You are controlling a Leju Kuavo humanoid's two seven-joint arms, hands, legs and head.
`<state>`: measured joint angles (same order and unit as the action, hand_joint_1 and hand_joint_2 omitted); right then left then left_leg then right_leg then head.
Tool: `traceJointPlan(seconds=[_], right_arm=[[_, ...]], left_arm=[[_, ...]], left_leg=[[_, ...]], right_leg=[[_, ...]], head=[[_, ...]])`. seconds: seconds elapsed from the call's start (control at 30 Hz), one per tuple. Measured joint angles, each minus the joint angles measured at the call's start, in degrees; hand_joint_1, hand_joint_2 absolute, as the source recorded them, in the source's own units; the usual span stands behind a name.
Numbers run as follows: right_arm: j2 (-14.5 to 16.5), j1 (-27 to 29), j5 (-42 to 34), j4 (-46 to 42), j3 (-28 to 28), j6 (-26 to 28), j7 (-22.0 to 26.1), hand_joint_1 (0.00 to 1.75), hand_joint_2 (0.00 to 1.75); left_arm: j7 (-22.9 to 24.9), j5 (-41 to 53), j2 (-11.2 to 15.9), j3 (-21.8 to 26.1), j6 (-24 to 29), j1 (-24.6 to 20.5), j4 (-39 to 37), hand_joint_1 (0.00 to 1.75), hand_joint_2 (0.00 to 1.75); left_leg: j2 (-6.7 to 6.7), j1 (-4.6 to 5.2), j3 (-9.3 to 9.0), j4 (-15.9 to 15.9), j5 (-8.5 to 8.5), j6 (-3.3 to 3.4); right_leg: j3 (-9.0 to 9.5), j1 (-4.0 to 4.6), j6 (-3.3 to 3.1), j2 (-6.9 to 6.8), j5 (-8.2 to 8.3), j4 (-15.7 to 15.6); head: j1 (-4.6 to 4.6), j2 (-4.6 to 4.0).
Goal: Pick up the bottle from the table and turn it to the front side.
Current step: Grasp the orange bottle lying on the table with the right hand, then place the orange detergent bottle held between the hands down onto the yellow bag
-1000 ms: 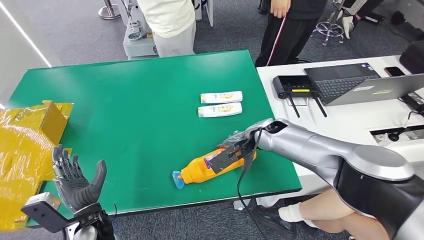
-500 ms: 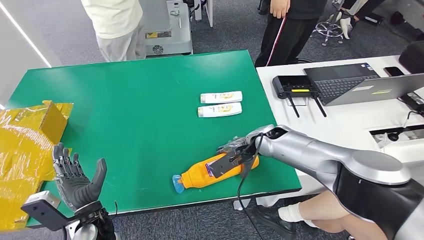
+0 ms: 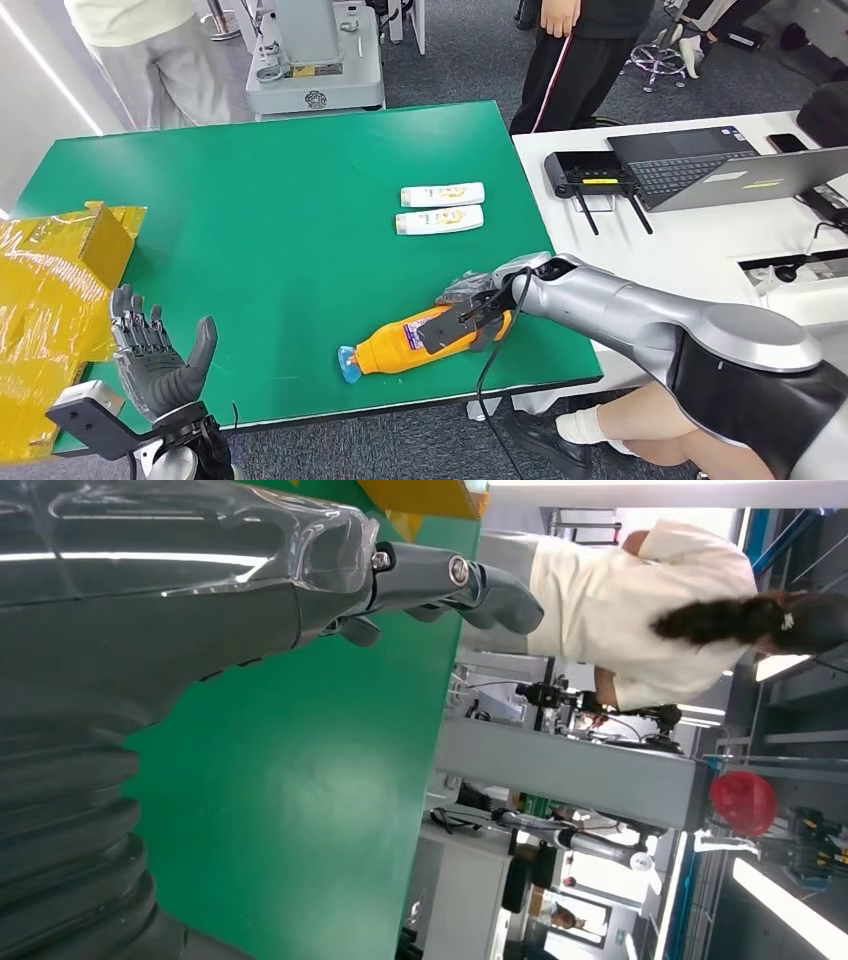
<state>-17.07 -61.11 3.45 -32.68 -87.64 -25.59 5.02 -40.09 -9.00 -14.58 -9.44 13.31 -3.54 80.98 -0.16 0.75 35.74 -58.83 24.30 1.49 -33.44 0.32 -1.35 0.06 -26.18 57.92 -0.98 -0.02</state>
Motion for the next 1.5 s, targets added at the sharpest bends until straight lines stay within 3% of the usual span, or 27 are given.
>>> traceJointPlan(seconds=[0.23, 0.4, 0.67, 0.97, 1.2, 1.5], right_arm=[[-0.37, 1.42, -1.00, -0.61, 1.47, 4.12, 0.57, 1.75, 1.75], [0.48, 5.06, -1.95, -0.34, 5.37, 14.39, 2.86, 1.75, 1.75], [4.48, 13.63, -0.37, -0.85, 15.15, 32.90, 8.25, 1.75, 1.75], [7.51, 24.12, 9.02, -6.97, 26.87, 44.73, 11.52, 1.75, 1.75], [9.23, 33.67, 14.69, -15.25, 36.71, 51.00, 14.35, 1.75, 1.75], [11.84, 40.88, 16.78, -23.26, 46.63, 51.89, 16.93, 1.75, 1.75]], left_arm=[[0.00, 0.48, -0.01, -0.01, -0.62, 0.02, 0.00, 0.00, 1.75], [0.00, 1.09, -0.02, -0.01, -0.63, 0.11, 0.00, 0.00, 1.75], [0.00, 1.44, -0.02, -0.01, 1.49, 0.11, 0.00, 0.00, 1.75], [0.00, 1.85, 0.80, 0.04, 3.91, -0.01, -0.01, 0.00, 1.75], [0.00, 1.73, 1.41, 0.05, 4.54, -1.58, -1.91, 0.00, 1.75], [0.00, 1.31, 1.52, -0.01, 1.92, -4.74, -7.26, 0.00, 1.75]], left_leg=[[0.00, 0.00, 0.02, 0.01, 0.01, 0.00], [-0.01, -0.01, 0.04, 0.02, 0.00, 0.00], [-0.14, -0.06, 0.10, 0.02, 0.00, -0.01], [-0.16, -0.07, 0.20, 0.04, 0.05, -0.06], [-0.23, -0.07, 0.26, 0.04, 0.05, -0.06], [-0.20, -0.06, 0.26, 0.04, 0.05, -0.07]], right_leg=[[0.00, 0.01, 0.00, 0.00, 0.00, 0.00], [0.00, 0.02, -0.01, 0.01, 0.01, 0.00], [-0.04, 0.05, -0.01, -0.14, -0.02, 0.02], [-0.13, 0.05, -0.01, -0.14, -0.09, 0.01], [-0.17, 0.05, 0.00, -0.20, -0.11, 0.00], [-0.19, 0.05, -0.01, -0.18, -0.10, 0.00]], head=[[-0.01, 0.00], [-0.01, 0.00], [0.00, 0.00], [-0.01, 0.00], [-0.01, 0.00], [0.00, 0.00]])
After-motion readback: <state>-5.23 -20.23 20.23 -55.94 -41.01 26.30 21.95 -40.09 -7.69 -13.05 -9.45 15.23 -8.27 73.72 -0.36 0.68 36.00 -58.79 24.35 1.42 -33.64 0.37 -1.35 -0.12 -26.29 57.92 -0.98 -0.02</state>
